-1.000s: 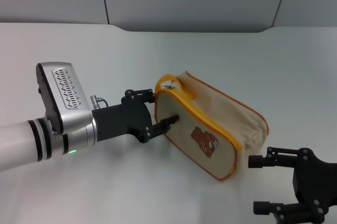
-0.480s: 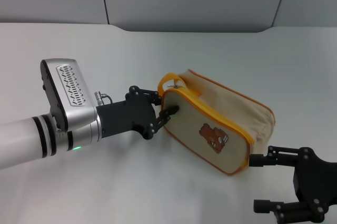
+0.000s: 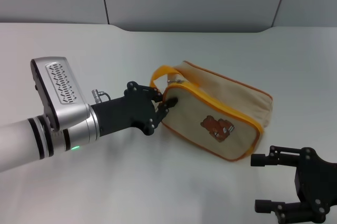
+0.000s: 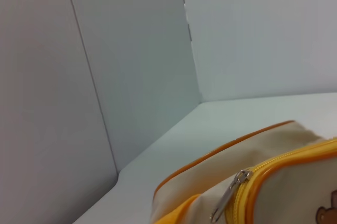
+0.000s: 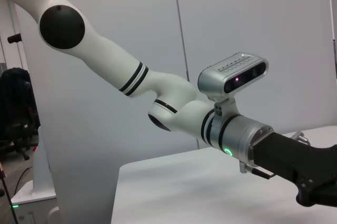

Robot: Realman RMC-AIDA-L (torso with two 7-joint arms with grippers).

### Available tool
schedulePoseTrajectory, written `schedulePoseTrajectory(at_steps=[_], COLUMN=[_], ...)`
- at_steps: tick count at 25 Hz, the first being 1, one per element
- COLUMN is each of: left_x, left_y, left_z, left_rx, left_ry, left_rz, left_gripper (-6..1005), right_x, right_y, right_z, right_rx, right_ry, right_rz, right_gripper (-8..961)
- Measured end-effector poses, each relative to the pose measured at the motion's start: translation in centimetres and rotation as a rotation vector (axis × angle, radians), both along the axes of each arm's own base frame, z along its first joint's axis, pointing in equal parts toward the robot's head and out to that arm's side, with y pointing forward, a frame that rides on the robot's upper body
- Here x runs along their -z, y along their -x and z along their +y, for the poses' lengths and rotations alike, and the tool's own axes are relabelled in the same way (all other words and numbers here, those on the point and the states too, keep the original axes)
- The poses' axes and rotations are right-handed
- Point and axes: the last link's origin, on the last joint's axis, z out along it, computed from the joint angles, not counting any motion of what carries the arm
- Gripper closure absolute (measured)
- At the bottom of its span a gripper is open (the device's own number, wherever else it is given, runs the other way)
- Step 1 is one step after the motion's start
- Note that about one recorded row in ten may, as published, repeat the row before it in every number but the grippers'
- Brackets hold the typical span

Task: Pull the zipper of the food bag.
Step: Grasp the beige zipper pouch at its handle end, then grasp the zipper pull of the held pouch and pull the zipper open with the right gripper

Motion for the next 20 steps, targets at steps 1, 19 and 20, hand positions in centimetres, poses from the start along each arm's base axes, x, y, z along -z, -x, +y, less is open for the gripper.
schedulePoseTrajectory(at_steps=[1,19,20], left_x=[-0.1,-3.3,-3.3], left_y=[0.0,-2.1,-2.1], left_z=[-0.1,-2.0,-2.0], left_rx=[0.003,0.253,0.253], left_ry=[-0.001,-0.028,-0.028], left_rz=[-0.006,-0.123,-0.123], left_gripper=[871,940,939], right_x=[0.0,0.8,1.8], right_y=[0.0,-0.4,0.1], right_z=[0.0,0.8,0.9], right_rx=[0.001,0.086,0.060], right_ry=[0.000,-1.141,-1.174], right_rz=[0.000,0.188,0.140], right_gripper=[168,168,168])
